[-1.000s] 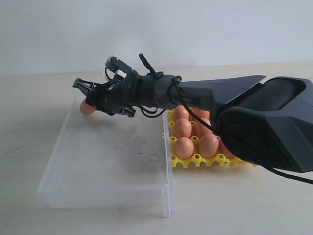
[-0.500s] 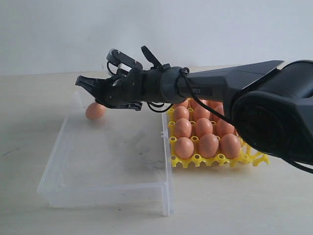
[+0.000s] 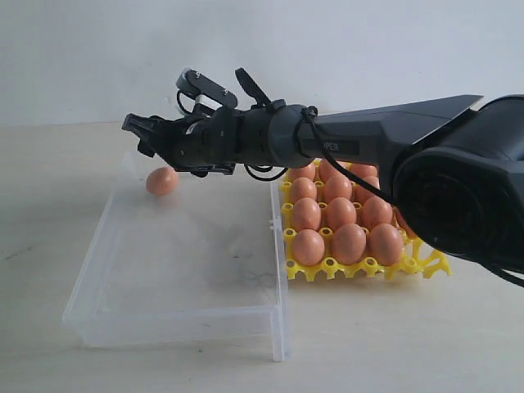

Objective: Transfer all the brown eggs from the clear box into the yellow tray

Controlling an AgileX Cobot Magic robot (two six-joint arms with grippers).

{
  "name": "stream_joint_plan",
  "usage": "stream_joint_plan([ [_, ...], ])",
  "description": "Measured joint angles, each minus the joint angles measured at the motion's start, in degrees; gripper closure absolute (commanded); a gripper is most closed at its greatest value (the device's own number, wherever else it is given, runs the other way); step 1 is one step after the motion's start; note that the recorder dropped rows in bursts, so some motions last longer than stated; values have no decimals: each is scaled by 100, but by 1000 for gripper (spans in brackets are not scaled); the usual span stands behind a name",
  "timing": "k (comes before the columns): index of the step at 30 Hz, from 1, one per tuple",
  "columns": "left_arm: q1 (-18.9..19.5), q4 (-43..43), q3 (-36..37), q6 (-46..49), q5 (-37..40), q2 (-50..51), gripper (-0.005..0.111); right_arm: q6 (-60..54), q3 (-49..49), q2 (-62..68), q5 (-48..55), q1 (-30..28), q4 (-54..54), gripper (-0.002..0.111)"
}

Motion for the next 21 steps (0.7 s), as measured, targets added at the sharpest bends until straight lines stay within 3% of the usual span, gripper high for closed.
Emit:
stream_joint_plan([
  [21,0,0,0,0,0,0,107,0,-281,350,92,-10,0,45],
])
